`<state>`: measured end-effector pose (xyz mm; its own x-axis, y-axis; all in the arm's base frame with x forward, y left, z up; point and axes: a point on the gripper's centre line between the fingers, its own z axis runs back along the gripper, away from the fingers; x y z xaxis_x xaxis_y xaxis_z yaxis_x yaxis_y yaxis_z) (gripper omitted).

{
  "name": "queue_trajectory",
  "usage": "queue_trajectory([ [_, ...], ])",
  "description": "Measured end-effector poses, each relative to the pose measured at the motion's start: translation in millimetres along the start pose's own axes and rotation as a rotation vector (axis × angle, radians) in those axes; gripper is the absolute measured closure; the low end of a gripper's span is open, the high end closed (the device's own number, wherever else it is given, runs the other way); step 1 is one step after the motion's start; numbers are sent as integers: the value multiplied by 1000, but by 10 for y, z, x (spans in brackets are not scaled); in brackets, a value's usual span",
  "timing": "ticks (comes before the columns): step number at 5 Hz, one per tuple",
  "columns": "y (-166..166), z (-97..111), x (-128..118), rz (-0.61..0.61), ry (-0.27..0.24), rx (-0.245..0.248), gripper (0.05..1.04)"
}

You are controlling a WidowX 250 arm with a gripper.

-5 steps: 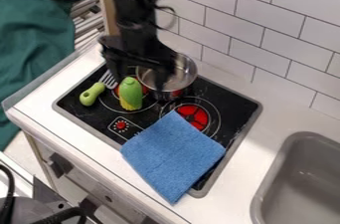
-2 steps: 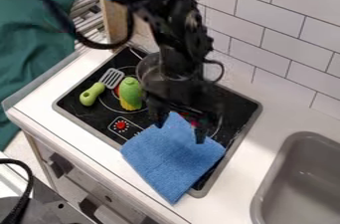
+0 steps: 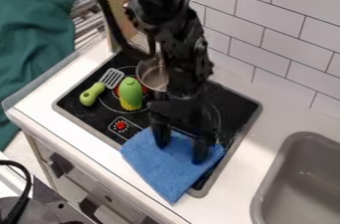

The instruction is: Pick up the blue cloth and wipe the stove on the right

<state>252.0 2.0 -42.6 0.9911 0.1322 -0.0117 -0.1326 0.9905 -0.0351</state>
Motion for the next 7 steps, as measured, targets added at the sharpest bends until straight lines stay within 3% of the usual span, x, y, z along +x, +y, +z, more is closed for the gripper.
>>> queue_trajectory([
  [2, 14, -32, 1, -1, 33, -26, 84],
  [3, -101, -28, 42, 27, 17, -63, 84],
  [5, -395, 7, 472, 39, -88, -147, 84],
  [6, -466, 37, 679, 11, -132, -150, 84],
  [7, -490, 85, 892, -17, -184, -114, 87],
])
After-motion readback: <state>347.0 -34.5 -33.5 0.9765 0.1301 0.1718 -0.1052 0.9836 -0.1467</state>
